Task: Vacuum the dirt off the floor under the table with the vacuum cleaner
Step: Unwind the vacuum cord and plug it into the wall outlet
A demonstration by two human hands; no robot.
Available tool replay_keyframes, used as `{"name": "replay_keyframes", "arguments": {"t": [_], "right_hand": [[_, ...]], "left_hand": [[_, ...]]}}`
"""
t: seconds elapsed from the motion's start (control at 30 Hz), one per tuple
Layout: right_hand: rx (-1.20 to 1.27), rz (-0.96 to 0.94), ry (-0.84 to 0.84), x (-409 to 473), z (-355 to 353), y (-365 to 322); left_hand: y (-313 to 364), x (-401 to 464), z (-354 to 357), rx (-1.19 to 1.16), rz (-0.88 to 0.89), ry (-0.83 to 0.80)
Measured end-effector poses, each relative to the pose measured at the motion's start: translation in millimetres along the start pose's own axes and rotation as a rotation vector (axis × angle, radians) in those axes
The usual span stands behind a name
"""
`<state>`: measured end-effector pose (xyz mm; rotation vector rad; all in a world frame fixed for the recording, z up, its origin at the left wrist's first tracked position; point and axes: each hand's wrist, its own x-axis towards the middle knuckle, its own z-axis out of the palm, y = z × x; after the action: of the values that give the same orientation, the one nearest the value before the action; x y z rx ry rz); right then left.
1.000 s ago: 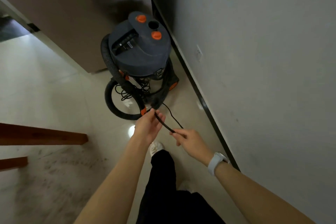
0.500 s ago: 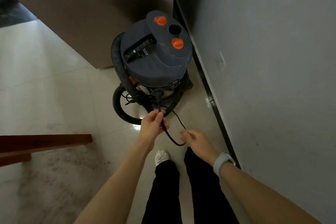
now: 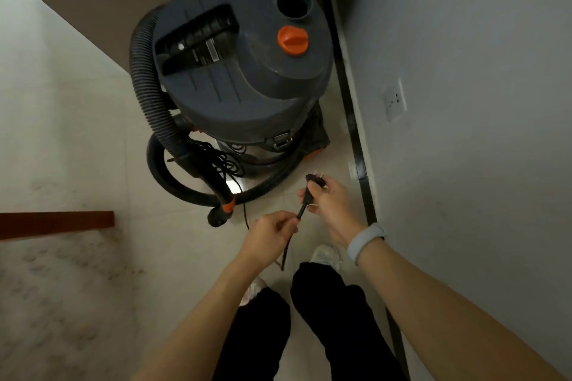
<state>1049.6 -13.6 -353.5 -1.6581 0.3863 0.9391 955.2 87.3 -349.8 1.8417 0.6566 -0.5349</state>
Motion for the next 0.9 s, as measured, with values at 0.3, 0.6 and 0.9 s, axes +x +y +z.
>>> {"name": "replay_keyframes", "arguments": {"t": [0.3,0.6,0.9], "right_hand": [[-0.502,-0.172,-0.075,173.2,6.3,121.1],[-0.816,-0.535,-0.136,277.4,37.7,165.4],[-0.803,-0.617,-0.173,286.1,42.8,177.7]], "left_hand": [[-131.5,170.9,23.2,1.102,0.133,0.115],[-216.6,280.8,4.9,1.904,-0.019,-0.049],[-238.6,271.0,-20.6,1.985,-0.074,-0.319]]}}
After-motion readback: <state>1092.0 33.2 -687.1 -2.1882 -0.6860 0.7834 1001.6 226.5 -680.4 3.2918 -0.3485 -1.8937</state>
